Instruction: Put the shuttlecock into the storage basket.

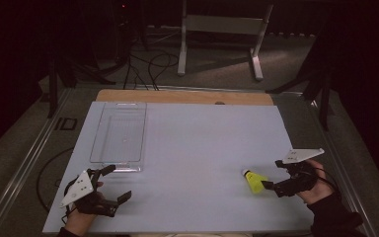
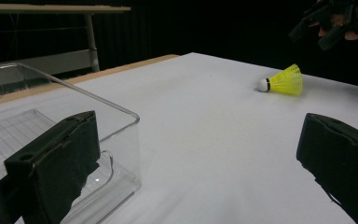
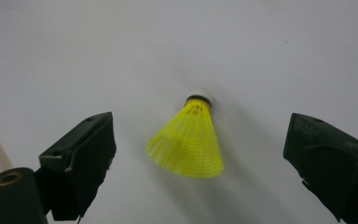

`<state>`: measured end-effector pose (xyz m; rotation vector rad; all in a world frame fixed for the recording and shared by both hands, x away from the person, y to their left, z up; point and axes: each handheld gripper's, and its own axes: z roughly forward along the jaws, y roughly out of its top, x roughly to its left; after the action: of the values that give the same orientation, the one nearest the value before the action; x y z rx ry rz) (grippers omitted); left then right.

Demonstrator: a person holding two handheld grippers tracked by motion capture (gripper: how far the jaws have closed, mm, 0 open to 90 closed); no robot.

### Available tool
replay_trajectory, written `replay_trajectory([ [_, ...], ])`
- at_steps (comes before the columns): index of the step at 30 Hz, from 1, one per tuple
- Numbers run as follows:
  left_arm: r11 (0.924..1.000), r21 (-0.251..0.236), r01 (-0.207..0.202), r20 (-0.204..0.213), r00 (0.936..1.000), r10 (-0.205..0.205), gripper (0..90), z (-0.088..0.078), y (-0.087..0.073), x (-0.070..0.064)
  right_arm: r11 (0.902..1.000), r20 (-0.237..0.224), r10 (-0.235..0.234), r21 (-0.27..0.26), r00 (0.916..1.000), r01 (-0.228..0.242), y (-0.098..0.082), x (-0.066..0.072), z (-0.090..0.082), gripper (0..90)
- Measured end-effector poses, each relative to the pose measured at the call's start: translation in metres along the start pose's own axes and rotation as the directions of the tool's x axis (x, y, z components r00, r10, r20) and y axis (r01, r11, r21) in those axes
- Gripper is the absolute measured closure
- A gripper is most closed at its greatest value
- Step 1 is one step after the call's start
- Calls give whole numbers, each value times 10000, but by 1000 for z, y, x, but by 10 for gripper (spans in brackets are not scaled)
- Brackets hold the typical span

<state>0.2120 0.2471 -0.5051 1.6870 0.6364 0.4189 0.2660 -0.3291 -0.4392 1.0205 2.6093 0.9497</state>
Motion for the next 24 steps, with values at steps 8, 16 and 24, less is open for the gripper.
replay_trajectory([
  [8,10000,-3,-65,11,10000,65,3,0,0,0,9952,-33,-115,970,9999,118,-10,-2,12,91],
  [16,10000,11,-54,51,10000,54,3,0,0,0,9809,-289,73,1943,9996,-15,-18,-5,25,90],
  [24,10000,5,-55,52,10000,55,3,0,0,-1,9688,-419,201,2478,9989,-91,-21,-7,31,90],
])
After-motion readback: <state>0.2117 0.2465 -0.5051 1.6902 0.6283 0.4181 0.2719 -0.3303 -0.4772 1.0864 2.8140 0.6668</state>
